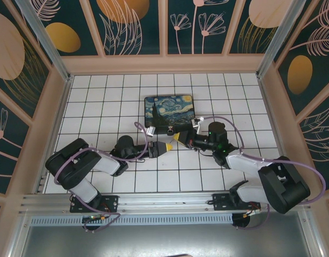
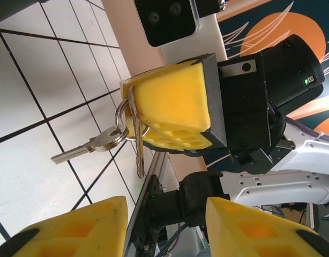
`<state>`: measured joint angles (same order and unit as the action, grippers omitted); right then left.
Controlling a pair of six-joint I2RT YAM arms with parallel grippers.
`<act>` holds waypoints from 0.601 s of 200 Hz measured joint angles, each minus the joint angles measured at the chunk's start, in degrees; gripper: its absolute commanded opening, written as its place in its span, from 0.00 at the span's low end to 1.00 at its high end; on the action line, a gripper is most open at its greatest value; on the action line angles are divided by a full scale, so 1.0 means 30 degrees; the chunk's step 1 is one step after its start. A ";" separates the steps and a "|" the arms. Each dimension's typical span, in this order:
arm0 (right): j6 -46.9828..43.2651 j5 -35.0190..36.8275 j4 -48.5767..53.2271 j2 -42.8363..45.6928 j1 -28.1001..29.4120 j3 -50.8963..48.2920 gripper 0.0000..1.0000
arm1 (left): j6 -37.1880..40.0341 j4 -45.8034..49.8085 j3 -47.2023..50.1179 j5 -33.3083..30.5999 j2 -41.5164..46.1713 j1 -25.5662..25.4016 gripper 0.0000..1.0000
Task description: Unlock a padlock with a key
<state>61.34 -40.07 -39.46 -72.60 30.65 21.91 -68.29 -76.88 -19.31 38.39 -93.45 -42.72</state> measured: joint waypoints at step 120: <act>0.0182 -0.0007 -0.0328 -0.0175 0.0503 -0.0015 0.00 | -0.0845 -0.1326 -0.0007 -0.0714 -0.0495 0.0007 0.24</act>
<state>61.89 -40.10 -40.45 -73.12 32.16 21.87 -70.83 -80.86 -19.33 36.25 -94.94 -42.70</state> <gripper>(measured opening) 0.050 0.260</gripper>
